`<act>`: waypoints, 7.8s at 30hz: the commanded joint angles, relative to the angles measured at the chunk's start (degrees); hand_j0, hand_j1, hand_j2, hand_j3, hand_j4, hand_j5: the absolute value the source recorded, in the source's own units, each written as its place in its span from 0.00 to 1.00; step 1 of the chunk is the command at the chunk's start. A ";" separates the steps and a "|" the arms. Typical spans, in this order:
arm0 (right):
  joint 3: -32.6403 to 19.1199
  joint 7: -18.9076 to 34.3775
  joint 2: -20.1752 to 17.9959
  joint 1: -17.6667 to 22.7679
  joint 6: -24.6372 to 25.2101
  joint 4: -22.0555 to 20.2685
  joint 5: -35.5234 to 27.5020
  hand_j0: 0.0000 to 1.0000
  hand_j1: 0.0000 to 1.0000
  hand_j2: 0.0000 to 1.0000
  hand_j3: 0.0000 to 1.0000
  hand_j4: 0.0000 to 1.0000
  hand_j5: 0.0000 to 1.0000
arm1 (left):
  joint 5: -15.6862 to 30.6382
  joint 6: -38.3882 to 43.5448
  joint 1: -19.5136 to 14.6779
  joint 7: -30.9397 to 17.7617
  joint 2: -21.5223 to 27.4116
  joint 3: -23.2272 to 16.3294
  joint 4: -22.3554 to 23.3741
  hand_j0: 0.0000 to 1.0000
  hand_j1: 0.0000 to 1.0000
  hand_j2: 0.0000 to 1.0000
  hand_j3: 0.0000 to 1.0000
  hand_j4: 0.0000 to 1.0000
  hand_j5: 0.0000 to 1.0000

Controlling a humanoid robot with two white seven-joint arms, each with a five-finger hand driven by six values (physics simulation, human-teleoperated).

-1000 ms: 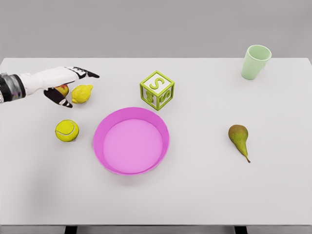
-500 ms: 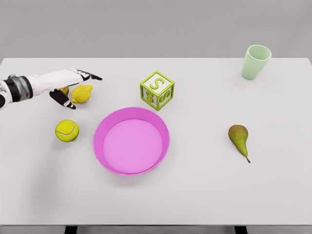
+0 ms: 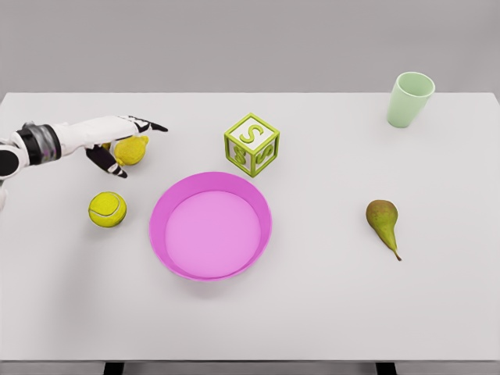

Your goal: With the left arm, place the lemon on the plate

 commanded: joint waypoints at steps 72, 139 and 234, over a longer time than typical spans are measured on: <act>0.01 0.01 0.01 0.00 0.00 -0.06 0.02 1.00 1.00 1.00 1.00 1.00 1.00 | -14.54 0.15 0.35 0.03 -0.38 2.20 -3.92 1.00 1.00 1.00 1.00 1.00 1.00; 0.01 0.01 0.01 0.00 0.00 -0.06 0.02 1.00 1.00 1.00 1.00 1.00 1.00 | -15.15 0.15 -2.46 0.03 -3.55 3.07 4.00 0.58 0.58 0.58 0.58 0.58 0.58; 0.01 0.01 0.01 0.00 0.00 -0.06 0.02 1.00 1.00 1.00 1.00 1.00 1.00 | -8.47 0.15 24.96 0.03 0.76 15.03 -49.88 0.82 0.82 0.82 0.82 0.82 0.82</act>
